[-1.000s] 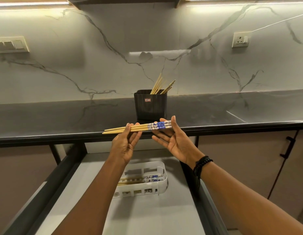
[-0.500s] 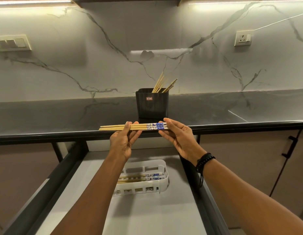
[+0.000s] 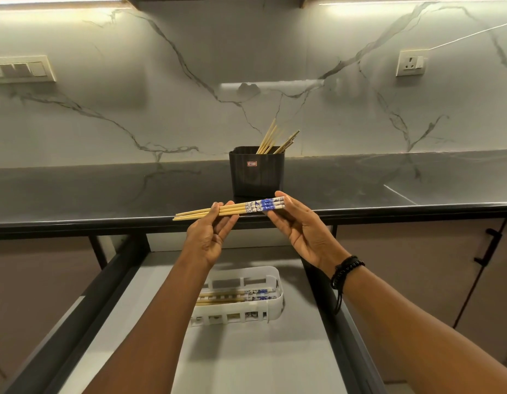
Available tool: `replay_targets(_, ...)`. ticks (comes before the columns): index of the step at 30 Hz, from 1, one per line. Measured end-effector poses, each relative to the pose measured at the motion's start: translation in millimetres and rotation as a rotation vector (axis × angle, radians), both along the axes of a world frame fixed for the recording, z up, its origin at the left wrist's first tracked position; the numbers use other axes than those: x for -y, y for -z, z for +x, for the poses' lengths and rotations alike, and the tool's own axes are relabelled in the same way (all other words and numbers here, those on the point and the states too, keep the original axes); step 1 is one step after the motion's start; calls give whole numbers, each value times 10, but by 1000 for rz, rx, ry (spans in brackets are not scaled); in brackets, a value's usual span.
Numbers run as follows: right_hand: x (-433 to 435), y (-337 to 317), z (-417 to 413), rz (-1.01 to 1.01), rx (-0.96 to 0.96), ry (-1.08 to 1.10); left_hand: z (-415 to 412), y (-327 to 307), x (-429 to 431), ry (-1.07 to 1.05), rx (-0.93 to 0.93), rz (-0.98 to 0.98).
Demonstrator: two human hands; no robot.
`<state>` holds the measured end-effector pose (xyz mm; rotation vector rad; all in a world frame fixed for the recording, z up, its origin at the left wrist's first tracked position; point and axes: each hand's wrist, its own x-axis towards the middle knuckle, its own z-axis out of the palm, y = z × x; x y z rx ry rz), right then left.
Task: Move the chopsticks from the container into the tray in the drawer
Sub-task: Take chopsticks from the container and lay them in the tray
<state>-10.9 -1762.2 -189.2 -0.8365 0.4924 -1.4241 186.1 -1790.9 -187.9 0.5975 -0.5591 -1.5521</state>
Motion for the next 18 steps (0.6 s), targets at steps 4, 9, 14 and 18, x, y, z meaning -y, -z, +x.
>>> replay_targets(4,7,4,33,6,17,-15,12,3,-3,24,-4,3)
replay_targets(9,8,19,33,4,35,-33,14,6,-8,34,-14,0)
replay_targets(14,-9,9,51,13,38,-36,9,2,-3,20,2,-15)
replay_targets(18,-16,3,51,24,50,-39,18,0,1,38,1,-21)
